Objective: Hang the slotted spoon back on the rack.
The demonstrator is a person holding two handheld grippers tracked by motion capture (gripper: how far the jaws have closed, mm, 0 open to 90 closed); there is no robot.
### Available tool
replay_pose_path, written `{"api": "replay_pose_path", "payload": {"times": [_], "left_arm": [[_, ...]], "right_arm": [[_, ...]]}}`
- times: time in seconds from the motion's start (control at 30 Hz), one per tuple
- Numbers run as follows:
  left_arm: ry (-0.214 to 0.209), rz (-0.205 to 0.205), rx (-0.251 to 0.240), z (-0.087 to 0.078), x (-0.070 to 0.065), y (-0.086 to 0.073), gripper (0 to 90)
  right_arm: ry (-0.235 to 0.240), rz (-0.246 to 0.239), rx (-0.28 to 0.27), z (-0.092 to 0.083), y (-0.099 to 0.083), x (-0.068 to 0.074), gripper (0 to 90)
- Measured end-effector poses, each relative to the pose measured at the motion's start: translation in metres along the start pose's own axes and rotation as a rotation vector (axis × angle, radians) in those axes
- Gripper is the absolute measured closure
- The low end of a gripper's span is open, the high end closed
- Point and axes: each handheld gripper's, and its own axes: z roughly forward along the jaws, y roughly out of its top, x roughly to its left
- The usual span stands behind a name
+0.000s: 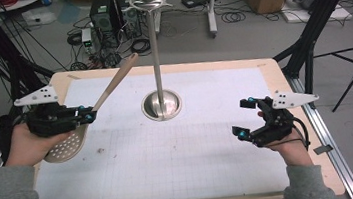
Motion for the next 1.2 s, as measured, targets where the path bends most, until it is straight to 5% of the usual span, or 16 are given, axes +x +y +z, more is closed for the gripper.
{"api": "replay_pose_path", "payload": {"times": [0.53,1.2], "left_arm": [[-0.025,0.04,-0.05,-0.012,0.009,0.023,78.1],[-0.057,0.018,-0.078,-0.017,0.025,0.042,78.1]], "right_arm": [[0.009,-0.003,-0.004,0.001,0.0,-0.001,0.2],[0.017,0.003,-0.01,-0.003,0.0,-0.004,0.2]]}}
